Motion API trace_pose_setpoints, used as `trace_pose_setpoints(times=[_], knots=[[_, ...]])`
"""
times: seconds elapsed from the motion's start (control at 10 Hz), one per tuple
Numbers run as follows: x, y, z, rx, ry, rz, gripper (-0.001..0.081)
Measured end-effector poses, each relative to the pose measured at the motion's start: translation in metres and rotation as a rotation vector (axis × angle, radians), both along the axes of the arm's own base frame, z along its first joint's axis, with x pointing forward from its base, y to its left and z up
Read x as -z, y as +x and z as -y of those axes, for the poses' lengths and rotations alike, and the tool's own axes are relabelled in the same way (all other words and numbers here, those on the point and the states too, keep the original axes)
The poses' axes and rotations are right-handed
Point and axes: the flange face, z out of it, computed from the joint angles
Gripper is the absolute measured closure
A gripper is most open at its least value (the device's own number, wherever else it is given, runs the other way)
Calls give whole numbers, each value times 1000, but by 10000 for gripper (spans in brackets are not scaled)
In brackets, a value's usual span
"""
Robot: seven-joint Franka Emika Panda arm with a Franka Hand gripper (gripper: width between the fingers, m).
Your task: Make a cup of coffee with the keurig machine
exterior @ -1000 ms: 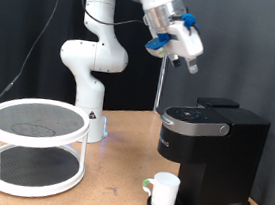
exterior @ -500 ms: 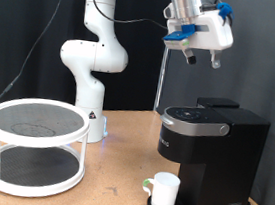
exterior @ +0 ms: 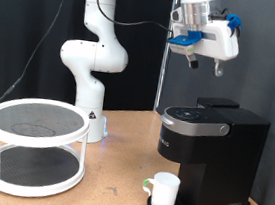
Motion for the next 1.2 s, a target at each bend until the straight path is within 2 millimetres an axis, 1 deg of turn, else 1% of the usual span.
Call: trace_pose_setpoints(times=[0.1,0.4,0.5,0.6,0.8,0.9,1.0,1.1,1.2], knots=[[5,1,0,1,1,-10,72],[29,2,4,-10,-38,-33,72],[37,1,5,-14,-48,-35,162],[43,0,5,-15,-51,-36,162],[54,-2,6,-18,-54,-44,521],[58,-4,6,-21,-55,-49,521],[62,-4,6,-22,-56,-51,658],[66,-6,5,-22,-57,-54,658],[70,-7,4,-23,-58,-60,778]])
